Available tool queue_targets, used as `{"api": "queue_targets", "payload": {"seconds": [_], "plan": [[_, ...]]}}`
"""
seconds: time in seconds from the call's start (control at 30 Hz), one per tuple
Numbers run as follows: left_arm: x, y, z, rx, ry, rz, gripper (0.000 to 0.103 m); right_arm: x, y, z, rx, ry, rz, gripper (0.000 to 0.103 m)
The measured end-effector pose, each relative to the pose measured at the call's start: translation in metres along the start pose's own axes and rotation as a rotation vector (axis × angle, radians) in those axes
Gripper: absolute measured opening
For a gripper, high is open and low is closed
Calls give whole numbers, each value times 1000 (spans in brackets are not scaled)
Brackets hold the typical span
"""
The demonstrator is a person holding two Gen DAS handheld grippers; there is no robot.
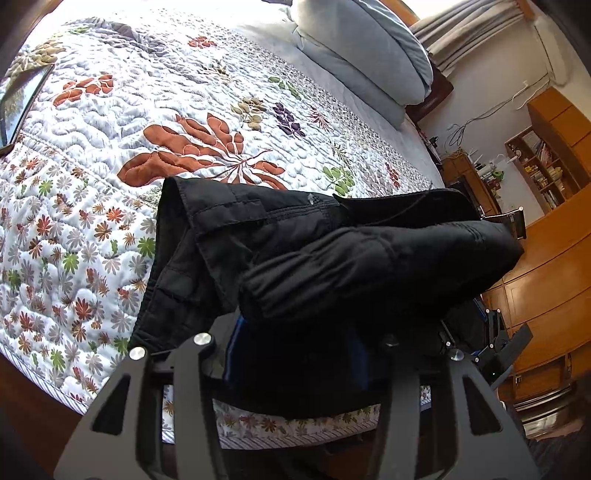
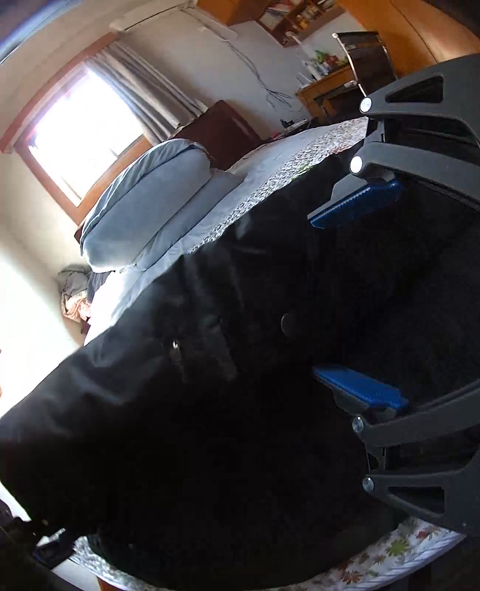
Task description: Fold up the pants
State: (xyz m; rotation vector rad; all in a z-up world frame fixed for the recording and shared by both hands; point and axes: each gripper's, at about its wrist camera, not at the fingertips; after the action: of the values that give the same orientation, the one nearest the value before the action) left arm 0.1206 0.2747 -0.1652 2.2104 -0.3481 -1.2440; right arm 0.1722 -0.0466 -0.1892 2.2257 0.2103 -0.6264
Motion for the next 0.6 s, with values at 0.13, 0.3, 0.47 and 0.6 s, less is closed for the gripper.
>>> {"api": "queue_targets", "payload": {"seconds": [0.13, 0.3, 0.47, 0.6], "plan": [[1, -1, -1, -9, -3, 0, 48, 14, -12, 2, -56, 6, 31, 77], [2, 2, -4, 4, -16, -12, 49, 21, -7, 5, -9, 2, -16, 39], [0, 11, -3, 39, -19, -68, 54, 1, 15, 10, 89, 16, -82, 15], [-17, 10, 3, 15, 18, -154, 77, -33, 45, 16, 187, 44, -197, 14]]}}
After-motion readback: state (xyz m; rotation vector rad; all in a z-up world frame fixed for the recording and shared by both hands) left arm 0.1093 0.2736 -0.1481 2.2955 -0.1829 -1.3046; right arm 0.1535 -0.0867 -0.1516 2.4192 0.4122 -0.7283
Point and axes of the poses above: each gripper's, at about its wrist camera, not at the fingertips, and x roughly the way its jaws point, y to its right, z to its underside, and after that the axes turned 1 degree about z, right-handed
